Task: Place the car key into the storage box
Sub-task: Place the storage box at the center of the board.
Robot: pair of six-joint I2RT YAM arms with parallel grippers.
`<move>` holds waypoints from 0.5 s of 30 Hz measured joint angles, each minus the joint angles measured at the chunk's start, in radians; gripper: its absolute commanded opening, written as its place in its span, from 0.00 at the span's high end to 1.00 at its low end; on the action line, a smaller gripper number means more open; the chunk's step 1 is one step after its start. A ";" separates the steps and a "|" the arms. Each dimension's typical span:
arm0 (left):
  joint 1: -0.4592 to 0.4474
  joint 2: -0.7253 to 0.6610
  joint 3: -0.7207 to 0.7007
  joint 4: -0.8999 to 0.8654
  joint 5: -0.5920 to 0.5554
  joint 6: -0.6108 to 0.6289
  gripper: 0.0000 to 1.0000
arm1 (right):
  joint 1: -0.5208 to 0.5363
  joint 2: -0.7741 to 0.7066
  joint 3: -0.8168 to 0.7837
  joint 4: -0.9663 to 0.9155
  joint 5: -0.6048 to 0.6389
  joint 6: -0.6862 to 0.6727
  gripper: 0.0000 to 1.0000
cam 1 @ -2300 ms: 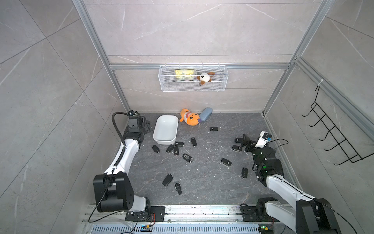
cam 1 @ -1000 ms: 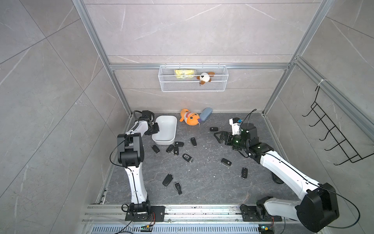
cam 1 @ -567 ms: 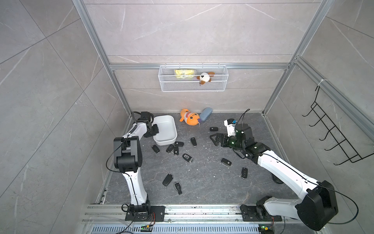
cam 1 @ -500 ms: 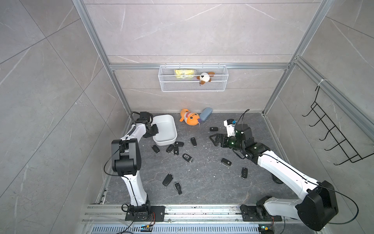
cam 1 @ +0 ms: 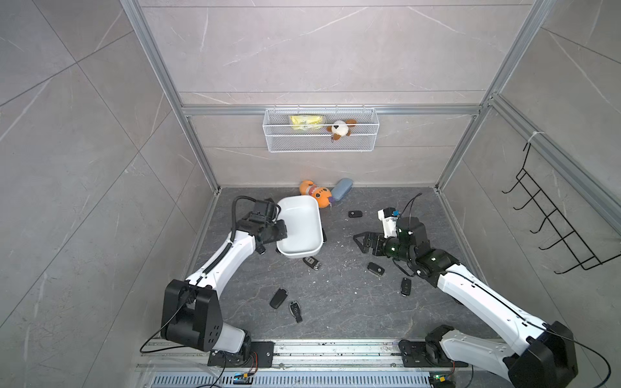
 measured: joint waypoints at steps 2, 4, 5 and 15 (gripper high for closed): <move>-0.081 -0.019 -0.031 0.002 -0.020 -0.043 1.00 | 0.000 -0.034 0.000 -0.037 0.024 0.011 0.01; -0.156 -0.034 -0.061 0.003 -0.048 -0.089 1.00 | 0.000 -0.066 0.001 -0.093 0.064 0.026 0.00; -0.180 -0.035 -0.068 0.003 -0.060 -0.106 1.00 | 0.000 -0.077 0.003 -0.125 0.083 0.032 0.00; -0.450 0.063 -0.084 0.100 -0.175 -0.285 1.00 | 0.000 -0.179 0.011 -0.317 0.142 0.041 0.00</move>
